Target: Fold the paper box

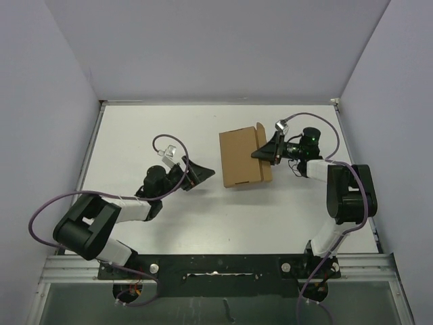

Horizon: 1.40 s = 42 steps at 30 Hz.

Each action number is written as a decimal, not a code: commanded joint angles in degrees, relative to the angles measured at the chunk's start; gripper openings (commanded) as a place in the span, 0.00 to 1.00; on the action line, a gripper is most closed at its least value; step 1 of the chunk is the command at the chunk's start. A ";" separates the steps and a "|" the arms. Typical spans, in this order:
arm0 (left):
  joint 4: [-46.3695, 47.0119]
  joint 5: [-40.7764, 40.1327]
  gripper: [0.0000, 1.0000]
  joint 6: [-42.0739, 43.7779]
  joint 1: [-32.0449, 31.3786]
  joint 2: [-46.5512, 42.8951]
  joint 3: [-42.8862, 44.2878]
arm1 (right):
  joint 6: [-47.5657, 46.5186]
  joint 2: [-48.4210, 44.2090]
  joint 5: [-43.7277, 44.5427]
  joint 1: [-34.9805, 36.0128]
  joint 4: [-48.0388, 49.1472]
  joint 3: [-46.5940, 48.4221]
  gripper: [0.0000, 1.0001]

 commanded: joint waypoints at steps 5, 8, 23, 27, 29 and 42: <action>19.66 6.67 0.98 -6.77 1.24 5.24 5.96 | 18.43 -4.95 -3.40 0.24 18.79 1.94 0.29; 22.75 6.99 0.98 -7.72 1.22 5.86 6.87 | 20.92 -5.58 -3.32 1.04 20.45 2.66 0.29; 21.15 7.79 0.91 -11.47 0.60 9.40 12.23 | 16.40 -10.03 -2.78 5.38 13.62 3.72 0.30; 24.28 7.64 0.80 -14.32 0.08 10.97 13.23 | 15.98 -10.28 -2.78 5.82 13.00 3.65 0.30; 26.09 7.38 0.74 -15.41 -0.14 11.53 13.14 | 15.94 -10.23 -2.70 5.93 12.92 3.53 0.30; 31.14 6.57 0.38 -18.93 -0.50 12.66 13.30 | 15.23 -9.97 -2.25 6.02 10.25 3.26 0.38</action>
